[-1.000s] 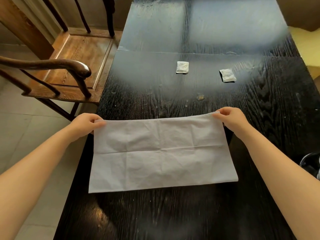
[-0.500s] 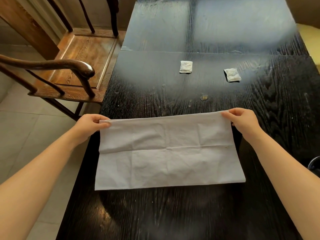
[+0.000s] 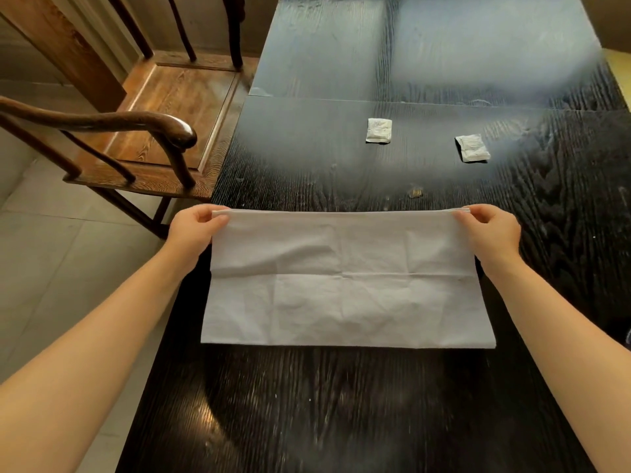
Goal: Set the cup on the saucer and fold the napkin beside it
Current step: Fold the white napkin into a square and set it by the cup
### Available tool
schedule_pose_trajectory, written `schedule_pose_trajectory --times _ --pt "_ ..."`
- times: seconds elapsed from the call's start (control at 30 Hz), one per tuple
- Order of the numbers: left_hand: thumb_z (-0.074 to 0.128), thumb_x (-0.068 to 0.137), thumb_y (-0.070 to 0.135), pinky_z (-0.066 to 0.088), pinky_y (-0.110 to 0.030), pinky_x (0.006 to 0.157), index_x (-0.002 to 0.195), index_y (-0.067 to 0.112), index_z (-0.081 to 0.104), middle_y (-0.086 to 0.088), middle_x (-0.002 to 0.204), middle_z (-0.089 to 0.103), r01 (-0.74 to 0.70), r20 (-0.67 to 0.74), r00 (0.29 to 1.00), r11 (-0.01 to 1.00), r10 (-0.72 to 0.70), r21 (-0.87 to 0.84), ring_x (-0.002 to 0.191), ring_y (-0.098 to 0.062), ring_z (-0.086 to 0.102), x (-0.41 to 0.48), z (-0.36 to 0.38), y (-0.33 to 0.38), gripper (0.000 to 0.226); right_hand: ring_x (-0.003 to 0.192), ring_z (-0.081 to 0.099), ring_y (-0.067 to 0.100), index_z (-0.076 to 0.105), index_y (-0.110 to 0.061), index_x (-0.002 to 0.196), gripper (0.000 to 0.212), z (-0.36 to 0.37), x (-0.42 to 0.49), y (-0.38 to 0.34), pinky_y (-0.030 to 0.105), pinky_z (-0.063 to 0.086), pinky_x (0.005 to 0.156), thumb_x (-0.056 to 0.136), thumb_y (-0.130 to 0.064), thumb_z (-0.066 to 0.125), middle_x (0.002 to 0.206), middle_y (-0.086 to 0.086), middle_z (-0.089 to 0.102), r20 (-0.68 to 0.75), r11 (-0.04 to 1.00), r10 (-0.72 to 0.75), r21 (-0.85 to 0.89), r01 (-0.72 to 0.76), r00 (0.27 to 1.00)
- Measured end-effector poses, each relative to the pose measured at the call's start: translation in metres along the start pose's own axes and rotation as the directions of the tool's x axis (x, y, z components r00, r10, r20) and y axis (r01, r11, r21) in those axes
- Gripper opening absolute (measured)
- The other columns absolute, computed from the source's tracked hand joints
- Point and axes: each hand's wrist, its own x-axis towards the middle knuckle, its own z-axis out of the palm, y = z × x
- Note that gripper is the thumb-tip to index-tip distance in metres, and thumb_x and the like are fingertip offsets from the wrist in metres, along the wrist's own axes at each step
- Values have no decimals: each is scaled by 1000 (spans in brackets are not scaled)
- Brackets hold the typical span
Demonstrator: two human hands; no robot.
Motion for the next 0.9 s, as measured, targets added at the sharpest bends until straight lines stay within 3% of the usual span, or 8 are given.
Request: schedule_pose_trajectory --times 0.13,0.23,0.33,0.47,0.53,0.63,0.73,0.9 --pt "63 85 23 53 -17 67 86 31 71 11 84 72 -232 5 973 973 232 12 84 -4 66 -16 -23 47 11 72 57 2 68 -5 98 18 -26 0 -28 17 48 70 84 -16 64 82 -1 64 -61 942 -32 332 51 998" --pt "65 82 32 57 -21 69 89 32 71 14 91 72 -340 25 940 940 340 2 94 -7 67 -29 -46 88 10 68 57 -5 67 -21 84 5 -53 -3 -61 13 48 68 84 -16 66 74 -15 65 -52 881 -110 456 121 993" --pt "64 83 28 58 -23 65 89 30 70 13 88 72 -376 -6 927 927 376 8 90 -8 68 -38 -56 126 8 71 56 0 67 -24 84 6 -73 -4 -91 14 47 68 84 -18 66 75 -14 65 -78 822 -145 546 164 986" --pt "64 82 25 55 -36 76 91 25 69 3 92 69 -407 -19 913 913 408 36 93 -18 66 -55 -68 163 10 67 55 -1 69 -24 88 6 -99 -5 -115 12 46 61 82 -23 69 69 -16 67 -82 785 -177 590 191 981" --pt "65 78 28 54 -37 77 92 22 69 1 92 68 -411 -2 911 911 412 42 93 -21 65 -66 -74 174 15 72 59 2 71 -23 88 10 -112 -8 -117 13 48 67 79 -28 71 72 -16 70 -66 755 -213 622 208 975" --pt "66 73 29 59 -25 69 89 21 70 4 90 70 -421 25 907 903 420 88 88 -12 67 -78 -82 178 18 81 63 3 74 -24 87 20 -131 -16 -107 13 51 77 71 -37 76 80 -13 72 -12 731 -256 652 202 967" --pt "66 78 10 54 -11 66 89 15 70 -1 90 69 -443 49 896 880 442 169 82 -3 67 -86 -80 171 13 87 64 6 73 -23 90 27 -141 -24 -90 15 51 84 69 -38 77 85 -9 73 60 752 -263 638 166 963" --pt "66 76 11 51 -8 62 85 18 74 4 79 73 -381 109 923 916 369 124 81 1 66 -95 -80 149 14 80 66 1 75 -23 85 16 -144 -40 -64 13 52 76 72 -29 70 80 -9 74 165 771 -206 635 56 965"
